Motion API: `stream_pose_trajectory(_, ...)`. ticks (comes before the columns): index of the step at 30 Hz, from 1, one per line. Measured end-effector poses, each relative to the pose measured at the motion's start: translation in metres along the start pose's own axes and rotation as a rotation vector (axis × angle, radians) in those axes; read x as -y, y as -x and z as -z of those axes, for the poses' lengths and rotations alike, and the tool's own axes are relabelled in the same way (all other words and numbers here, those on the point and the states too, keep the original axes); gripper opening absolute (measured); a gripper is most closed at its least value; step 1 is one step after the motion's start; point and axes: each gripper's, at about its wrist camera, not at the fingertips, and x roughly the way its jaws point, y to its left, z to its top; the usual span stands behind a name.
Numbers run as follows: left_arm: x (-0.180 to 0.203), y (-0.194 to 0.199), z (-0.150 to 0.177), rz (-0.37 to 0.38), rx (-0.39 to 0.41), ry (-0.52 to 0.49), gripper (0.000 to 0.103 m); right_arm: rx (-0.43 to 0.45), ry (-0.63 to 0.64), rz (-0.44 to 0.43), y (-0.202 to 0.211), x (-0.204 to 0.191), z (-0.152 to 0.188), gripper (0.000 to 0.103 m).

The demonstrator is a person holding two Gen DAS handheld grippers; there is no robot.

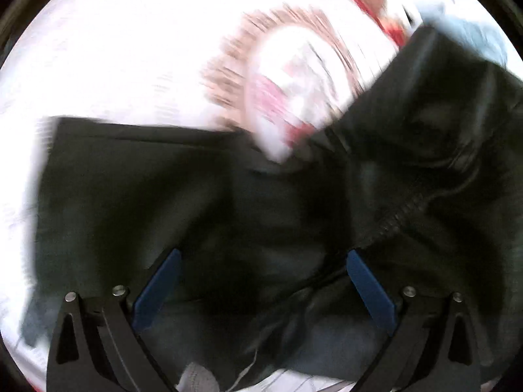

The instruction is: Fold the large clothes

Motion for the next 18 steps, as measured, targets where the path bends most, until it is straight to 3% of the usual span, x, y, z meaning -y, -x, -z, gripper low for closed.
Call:
stream_pose_trajectory(3, -0.057, 0.051, 0.012, -0.069, 0.063, 0.086, 0.103, -0.038, 0.133, 0.008, -0.017, -0.04, 0.011, 0.015)
stream_pose_trajectory(6, -0.124, 0.1, 0.033, -0.15, 0.117, 0.197, 0.103, -0.133, 0.278, -0.036, -0.05, -0.086, 0.041, 0.015)
stream_pose_trajectory(9, -0.18, 0.144, 0.056, -0.231, 0.158, 0.3, 0.103, -0.258, 0.363, -0.076, -0.089, -0.113, 0.082, 0.017)
stream_pose_trajectory(10, -0.194, 0.155, 0.064, -0.249, 0.171, 0.328, 0.103, -0.349, 0.39, -0.09, -0.112, -0.121, 0.104, 0.018)
stream_pose_trajectory(11, -0.207, 0.166, 0.074, -0.271, 0.184, 0.359, 0.103, -0.41, 0.385, -0.101, -0.126, -0.121, 0.116, 0.021)
stream_pose_trajectory(12, -0.217, 0.174, 0.082, -0.289, 0.192, 0.385, 0.103, -0.522, 0.346, -0.144, -0.147, -0.118, 0.134, 0.033)
stream_pose_trajectory(14, -0.228, 0.189, 0.096, -0.313, 0.209, 0.431, 0.103, -0.644, 0.308, -0.155, -0.168, -0.111, 0.151, 0.045)
stream_pose_trajectory(16, -0.231, 0.2, 0.107, -0.325, 0.228, 0.461, 0.103, -0.68, 0.266, -0.224, -0.165, -0.101, 0.149, 0.067)
stream_pose_trajectory(17, -0.229, 0.202, 0.107, -0.329, 0.239, 0.469, 0.103, -0.692, 0.246, -0.248, -0.158, -0.093, 0.145, 0.074)
stream_pose_trajectory(18, -0.225, 0.204, 0.103, -0.333, 0.252, 0.473, 0.103, -0.703, 0.233, -0.27, -0.144, -0.096, 0.166, 0.077)
